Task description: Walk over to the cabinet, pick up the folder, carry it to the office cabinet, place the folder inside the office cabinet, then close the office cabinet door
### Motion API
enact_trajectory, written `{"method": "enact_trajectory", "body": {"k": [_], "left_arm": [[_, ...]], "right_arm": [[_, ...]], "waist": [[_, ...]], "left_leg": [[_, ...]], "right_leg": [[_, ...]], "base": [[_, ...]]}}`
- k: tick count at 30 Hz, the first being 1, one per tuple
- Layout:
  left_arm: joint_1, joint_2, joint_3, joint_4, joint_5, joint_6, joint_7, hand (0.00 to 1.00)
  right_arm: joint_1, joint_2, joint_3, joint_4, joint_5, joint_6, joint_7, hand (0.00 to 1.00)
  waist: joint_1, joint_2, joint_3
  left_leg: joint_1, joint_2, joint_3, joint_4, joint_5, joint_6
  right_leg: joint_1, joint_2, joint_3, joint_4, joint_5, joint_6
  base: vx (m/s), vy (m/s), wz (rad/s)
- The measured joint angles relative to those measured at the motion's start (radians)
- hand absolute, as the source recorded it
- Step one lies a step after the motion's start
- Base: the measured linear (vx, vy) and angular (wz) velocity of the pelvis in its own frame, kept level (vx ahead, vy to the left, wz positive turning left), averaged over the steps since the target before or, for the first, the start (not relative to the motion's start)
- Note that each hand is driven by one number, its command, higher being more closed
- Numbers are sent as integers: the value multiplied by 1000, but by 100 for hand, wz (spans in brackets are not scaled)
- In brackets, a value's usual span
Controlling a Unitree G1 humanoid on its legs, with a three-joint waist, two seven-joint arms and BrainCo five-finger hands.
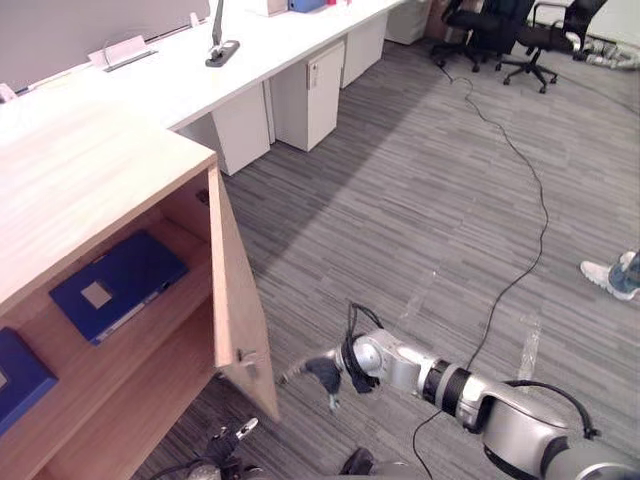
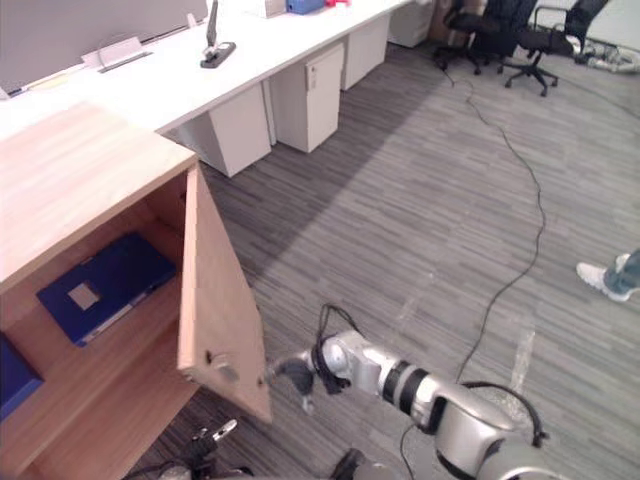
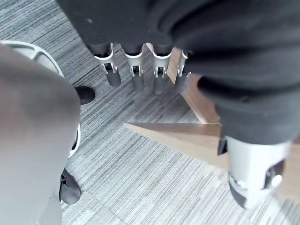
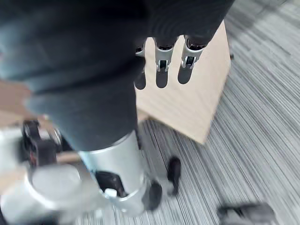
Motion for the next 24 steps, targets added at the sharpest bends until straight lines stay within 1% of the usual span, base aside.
{"method": "enact_trajectory", "body": {"k": [2, 4, 5, 7, 8, 9, 10, 11, 12, 13, 14, 15, 16, 17, 18, 19, 20, 21, 22, 23, 24], "left_arm": [[21, 27, 42, 2, -6, 5, 0, 0], [29, 30, 71, 2, -10, 7, 1, 0], [34, 28, 94, 2, -14, 10, 2, 0], [43, 19, 118, 2, -15, 11, 3, 0], [45, 16, 133, 2, -15, 11, 3, 0], [46, 8, 151, 1, -15, 11, 6, 0], [47, 6, 153, 1, -15, 11, 8, 0], [51, 6, 153, 1, -13, 11, 13, 0], [55, 8, 153, 1, -12, 11, 20, 0], [63, 11, 151, 1, -9, 11, 24, 0], [72, 12, 149, 3, -9, 13, 30, 0], [84, 22, 131, 1, -9, 13, 44, 0], [82, 34, 109, 1, -9, 13, 50, 0], [77, 37, 103, 1, -9, 13, 52, 0], [63, 37, 90, 0, -9, 13, 66, 0], [48, 34, 73, -1, -9, 12, 73, 0], [43, 32, 67, -2, -8, 12, 75, 0], [39, 28, 66, -10, -8, 11, 77, 0], [34, 17, 68, -24, -9, 11, 78, 0], [34, 11, 66, -33, -12, 11, 77, 0], [45, -1, 68, -41, -19, 12, 78, 0]], "right_arm": [[47, -8, 9, -6, 1, 2, 33, 0], [45, -12, 8, -19, 1, 3, 35, 0], [44, -6, 8, -25, 1, 4, 30, 0], [44, 11, 8, -25, -4, 4, 22, 0], [44, 22, 8, -24, -19, 4, 11, 0], [50, 45, -3, 1, -47, 3, -8, 0], [56, 58, -13, 21, -58, 3, -17, 0], [69, 83, -40, 60, -82, 4, -35, 0], [84, 105, -79, 98, -89, 6, -60, 0], [103, 134, -132, 150, -97, 10, -78, 0], [123, 165, -194, 209, -103, 13, -102, 0], [158, 207, -293, 284, -113, 24, -158, 0], [187, 238, -410, 354, -113, 31, -201, 0], [197, 247, -460, 390, -111, 36, -224, 0], [235, 270, -611, 480, -89, 45, -280, 0], [269, 298, -807, 583, -49, 60, -343, 0], [284, 308, -906, 632, 0, 74, -376, 0], [321, 326, -1107, 719, 141, 100, -437, 0], [357, 331, -1273, 783, 274, 117, -489, 0], [381, 332, -1329, 808, 344, 126, -516, 0], [421, 329, -1398, 823, 411, 141, -560, 0]], "waist": [[-2, -38, -20], [4, -46, -20], [19, -48, -21], [29, -48, -21], [34, -48, -21], [46, -48, -19], [47, -47, -20], [50, -46, -21], [54, -50, -20], [61, -53, -21], [65, -52, -18], [70, -46, -18], [70, -47, -17], [70, -47, -16], [68, -41, -13], [67, -33, -6], [65, -32, -4], [65, -45, -1], [60, -44, 8], [63, -37, 5], [65, -16, 6]], "left_leg": [[0, -8, -1, 1, -6, 7], [-1, -10, -5, 5, -11, 12], [-3, -10, -14, 8, -16, 16], [-17, -13, -51, 17, -20, 21], [-34, -20, -84, 24, -23, 28], [-57, -35, -156, 26, -18, 40], [-68, -43, -195, 25, -16, 43], [-93, -56, -277, 23, -7, 48], [-110, -68, -341, 22, 2, 57], [-120, -85, -405, 24, 7, 61], [-123, -100, -464, 25, 13, 69], [-144, -115, -560, 41, 16, 74], [-186, -133, -664, 71, 16, 73], [-209, -144, -712, 85, 18, 74], [-244, -170, -814, 112, 21, 69], [-262, -196, -906, 129, 21, 51], [-268, -215, -953, 135, 20, 39], [-280, -257, -1033, 149, 19, 29], [-279, -276, -1102, 145, 22, 24], [-281, -269, -1125, 133, 22, 24], [-293, -250, -1149, 132, 35, 3]], "right_leg": [[0, -10, 2, 0, 2, 2], [3, -16, 1, 2, 4, 5], [7, -23, -4, 6, 4, 6], [17, -34, -23, 14, 4, 7], [22, -50, -45, 30, 0, 12], [31, -90, -68, 82, -11, 29], [34, -109, -68, 109, -13, 32], [39, -134, -60, 162, -15, 28], [38, -157, -21, 204, -17, 24], [33, -169, 56, 245, -17, 21], [26, -172, 152, 288, -16, 13], [12, -131, 328, 292, -90, 6], [11, -71, 473, 251, -140, 36], [8, -51, 525, 230, -156, 46], [13, -23, 602, 192, -172, 67], [31, -16, 629, 154, -176, 87], [46, -18, 624, 128, -179, 97], [76, -36, 618, 63, -153, 136], [110, -44, 561, 54, -186, 195], [126, -37, 512, 40, -191, 184], [146, -15, 450, 24, -195, 171]], "base": [[65, 92, 1], [27, 43, 7], [16, 33, 23], [19, 27, 47], [40, 58, 112], [43, 68, 136], [56, 89, 182], [51, 61, 182], [49, 53, 206], [78, 42, 191], [90, 10, 218], [94, -24, 257], [47, -63, 245], [8, -76, 257], [-42, -146, 262], [-69, -161, 263], [-132, -225, 255], [-168, -241, 244], [-154, -260, 228], [-108, -270, 184], [-43, -206, 113]]}}
